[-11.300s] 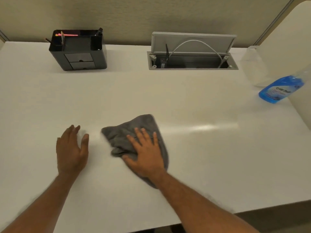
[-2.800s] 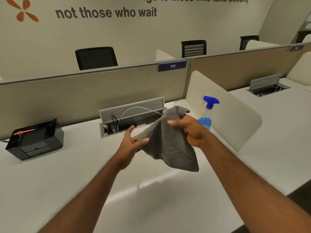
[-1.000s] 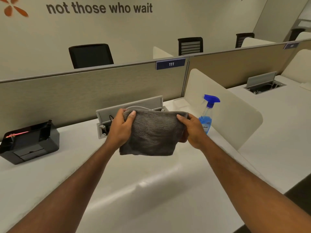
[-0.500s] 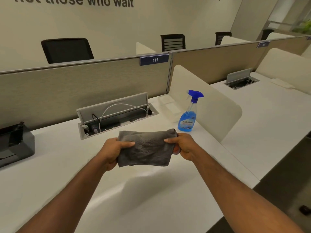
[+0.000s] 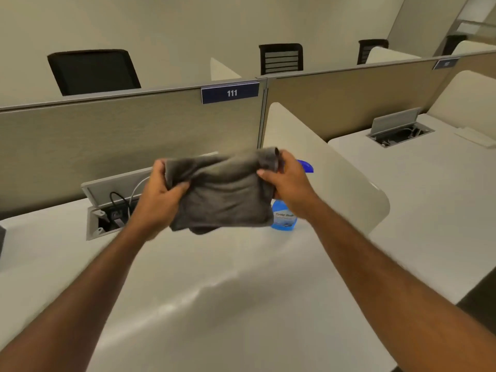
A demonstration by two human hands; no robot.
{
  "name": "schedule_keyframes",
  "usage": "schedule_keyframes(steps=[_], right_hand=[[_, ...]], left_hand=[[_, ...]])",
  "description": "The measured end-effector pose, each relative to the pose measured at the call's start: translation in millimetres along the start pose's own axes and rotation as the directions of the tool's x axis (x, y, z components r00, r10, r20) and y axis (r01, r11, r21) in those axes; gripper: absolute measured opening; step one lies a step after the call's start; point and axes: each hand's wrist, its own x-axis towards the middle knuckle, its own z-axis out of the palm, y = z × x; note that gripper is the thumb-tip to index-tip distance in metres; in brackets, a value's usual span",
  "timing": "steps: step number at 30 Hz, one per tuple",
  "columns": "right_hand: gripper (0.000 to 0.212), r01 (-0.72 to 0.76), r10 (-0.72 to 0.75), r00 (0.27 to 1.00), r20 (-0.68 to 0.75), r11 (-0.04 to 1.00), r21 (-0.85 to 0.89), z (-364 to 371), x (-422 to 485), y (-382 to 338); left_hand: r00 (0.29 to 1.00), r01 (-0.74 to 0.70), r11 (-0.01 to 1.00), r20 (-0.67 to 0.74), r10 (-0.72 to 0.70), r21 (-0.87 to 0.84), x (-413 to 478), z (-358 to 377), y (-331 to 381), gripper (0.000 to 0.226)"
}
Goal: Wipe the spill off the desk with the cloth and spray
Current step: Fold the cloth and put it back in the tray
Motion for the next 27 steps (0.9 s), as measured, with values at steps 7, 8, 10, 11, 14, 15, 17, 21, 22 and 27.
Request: schedule_keyframes(steps=[7, 8, 10, 11, 14, 15, 17, 21, 22, 27], right_hand=[[0.028, 0.045, -0.041, 0.999, 0.036, 0.99, -0.13, -34.5, 108.0, -45.2], [0.029, 0.017, -0.01, 0.999, 0.046, 0.99, -0.143, -38.3, 121.4, -47.7], [0.031, -0.034, 0.046, 0.997, 0.067, 0.986, -0.163, -45.9, 147.5, -48.0], [0.03, -0.052, 0.064, 0.996, 0.069, 0.985, -0.167, -49.6, 159.7, -45.8], [0.023, -0.08, 0.092, 0.994, 0.066, 0.982, -0.169, -59.5, 190.9, -36.5], [0.023, -0.09, 0.103, 0.992, 0.068, 0.981, -0.172, -62.3, 199.6, -33.9], [0.022, -0.118, 0.132, 0.989, 0.06, 0.975, -0.19, -69.8, 216.1, -27.1], [0.038, -0.227, 0.245, 0.969, 0.042, 0.942, -0.246, -83.1, 238.5, -6.4], [0.047, -0.247, 0.268, 0.963, 0.041, 0.93, -0.272, -84.5, 241.4, 0.3], [0.073, -0.181, 0.241, 0.97, 0.042, 0.824, -0.536, -85.2, 248.6, 50.9]], left_hand=[[0.985, 0.133, 0.991, -0.11, -0.134, -0.014, 94.9, 48.6, 22.8, 0.032], [0.972, 0.186, 0.981, -0.131, -0.193, -0.064, 107.5, 56.3, 21.4, 0.034], [0.942, 0.281, 0.947, -0.144, -0.303, -0.153, 130.1, 69.6, 18.4, 0.039], [0.93, 0.314, 0.933, -0.139, -0.34, -0.178, 140.3, 75.2, 15.9, 0.041], [0.911, 0.371, 0.902, -0.104, -0.4, -0.22, 167.6, 88.8, 8.4, 0.045], [0.908, 0.383, 0.897, -0.087, -0.409, -0.222, 175.1, 92.3, 5.0, 0.046], [0.902, 0.413, 0.887, -0.039, -0.429, -0.209, 187.9, 101.8, -3.1, 0.05], [0.871, 0.489, 0.847, 0.078, -0.484, -0.207, 203.1, 128.9, -27.2, 0.065], [0.859, 0.512, 0.833, 0.112, -0.5, -0.209, 205.5, 136.1, -36.3, 0.07], [0.83, 0.555, 0.821, 0.167, -0.533, -0.136, 207.4, 169.2, -77.8, 0.082]])
